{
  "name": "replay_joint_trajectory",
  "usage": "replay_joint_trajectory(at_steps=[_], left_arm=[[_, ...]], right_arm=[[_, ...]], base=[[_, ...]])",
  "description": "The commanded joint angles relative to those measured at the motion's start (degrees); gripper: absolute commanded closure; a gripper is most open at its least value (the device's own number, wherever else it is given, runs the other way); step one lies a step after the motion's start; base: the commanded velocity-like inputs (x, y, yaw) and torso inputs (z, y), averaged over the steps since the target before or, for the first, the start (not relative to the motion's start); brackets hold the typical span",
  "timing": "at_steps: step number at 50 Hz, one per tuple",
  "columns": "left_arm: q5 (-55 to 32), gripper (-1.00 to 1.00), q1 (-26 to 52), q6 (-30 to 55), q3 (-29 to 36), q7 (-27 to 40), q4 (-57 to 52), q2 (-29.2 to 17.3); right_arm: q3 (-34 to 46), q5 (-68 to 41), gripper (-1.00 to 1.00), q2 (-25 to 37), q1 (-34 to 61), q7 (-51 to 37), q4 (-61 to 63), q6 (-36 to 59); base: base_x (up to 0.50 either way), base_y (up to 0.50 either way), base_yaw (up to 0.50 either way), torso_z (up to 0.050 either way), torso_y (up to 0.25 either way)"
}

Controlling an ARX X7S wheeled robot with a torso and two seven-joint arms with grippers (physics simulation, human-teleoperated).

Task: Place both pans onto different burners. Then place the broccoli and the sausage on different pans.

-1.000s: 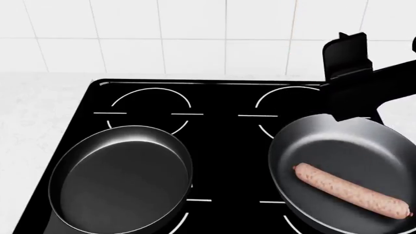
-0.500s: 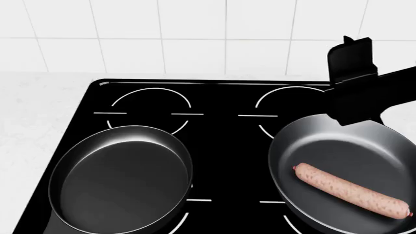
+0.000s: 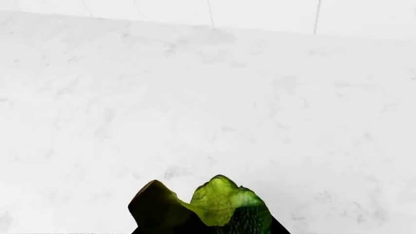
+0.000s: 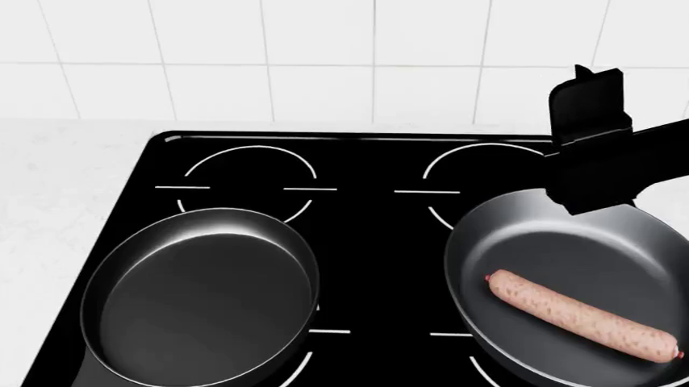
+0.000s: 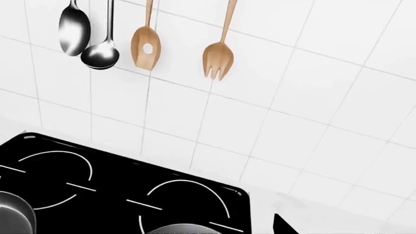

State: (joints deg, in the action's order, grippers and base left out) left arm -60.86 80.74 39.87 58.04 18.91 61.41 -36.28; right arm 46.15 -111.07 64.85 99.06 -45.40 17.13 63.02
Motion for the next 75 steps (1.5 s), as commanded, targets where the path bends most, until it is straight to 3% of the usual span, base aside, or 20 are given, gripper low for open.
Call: replay_joint_trajectory(at_steps=[1,12,29,51,56,75], left_arm=[[-3.53,1.0,-1.35,1.67,-3.17,2.11,-9.38,-2.08],[-10.19,1.0,4.61,14.61,-3.95,7.13,-40.31,-11.83],[-24.54,1.0,12.31,27.4,-7.81,10.75,-57.18,-14.99],[-33.86,1.0,22.14,35.29,-8.56,9.95,-57.65,-8.18],[-37.55,1.0,21.33,34.45,-9.17,11.23,-57.47,-6.15],[-36.54,1.0,19.94,33.27,-6.97,5.75,-54.92,1.06]], right_arm=[[-1.08,1.0,-1.0,-0.96,-0.89,1.51,0.71,0.16],[-1.15,1.28,-1.0,-0.97,-1.48,1.82,1.02,-0.31],[-0.77,-0.13,-1.0,-2.58,1.08,0.68,-0.5,1.44],[-1.03,0.87,-1.0,-2.32,-0.5,1.61,0.17,0.09],[-1.14,0.93,-1.0,-2.22,-0.48,1.76,0.28,0.05],[-1.38,-0.45,-1.0,-1.17,1.85,0.56,-0.45,1.85]], base=[[0.0,0.0,0.0,0.0,0.0],[0.0,0.0,0.0,0.0,0.0],[0.0,0.0,0.0,0.0,0.0],[0.0,0.0,0.0,0.0,0.0],[0.0,0.0,0.0,0.0,0.0],[0.0,0.0,0.0,0.0,0.001]])
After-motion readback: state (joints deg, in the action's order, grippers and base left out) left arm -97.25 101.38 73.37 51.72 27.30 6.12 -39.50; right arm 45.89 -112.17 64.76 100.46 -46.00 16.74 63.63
